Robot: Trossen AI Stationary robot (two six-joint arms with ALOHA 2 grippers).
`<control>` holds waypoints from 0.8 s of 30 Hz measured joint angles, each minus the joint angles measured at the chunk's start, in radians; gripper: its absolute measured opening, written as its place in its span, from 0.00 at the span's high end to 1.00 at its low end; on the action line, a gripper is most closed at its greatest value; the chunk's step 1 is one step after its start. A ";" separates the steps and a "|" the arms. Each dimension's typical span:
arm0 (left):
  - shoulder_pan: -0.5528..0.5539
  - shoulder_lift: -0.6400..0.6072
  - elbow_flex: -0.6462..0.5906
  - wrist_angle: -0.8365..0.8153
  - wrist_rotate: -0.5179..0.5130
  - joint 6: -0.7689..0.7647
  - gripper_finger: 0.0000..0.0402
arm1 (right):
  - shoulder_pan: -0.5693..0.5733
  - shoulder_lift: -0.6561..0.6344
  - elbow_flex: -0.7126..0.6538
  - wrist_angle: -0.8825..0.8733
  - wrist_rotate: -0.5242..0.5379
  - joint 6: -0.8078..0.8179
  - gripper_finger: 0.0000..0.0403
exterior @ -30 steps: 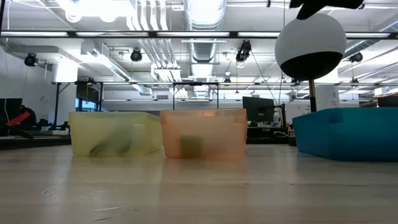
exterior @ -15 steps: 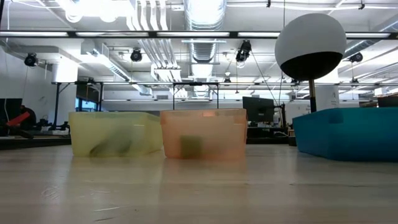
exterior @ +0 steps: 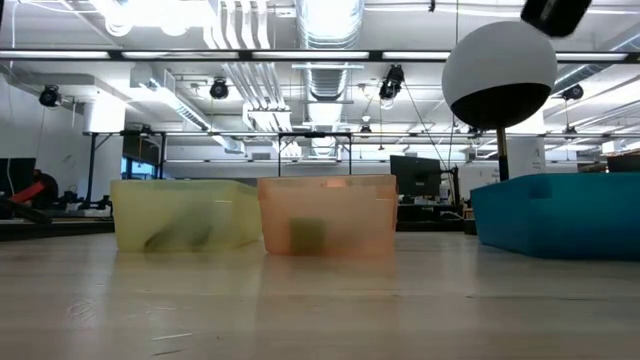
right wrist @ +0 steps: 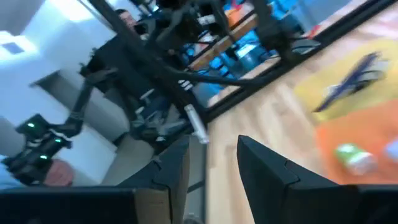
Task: Pick and place items into bin
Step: Return to Home Position
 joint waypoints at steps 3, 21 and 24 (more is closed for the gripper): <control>0.058 -0.071 -0.074 0.006 0.011 0.007 0.68 | -0.003 -0.107 -0.077 0.000 0.032 -0.048 0.70; 0.621 -0.336 -0.264 -0.144 0.446 -0.038 0.68 | -0.360 -0.485 -0.373 0.113 -0.327 -0.200 0.70; 0.680 -0.341 -0.265 -0.148 0.489 -0.026 0.68 | -0.434 -0.495 -0.387 0.110 -0.373 -0.208 0.70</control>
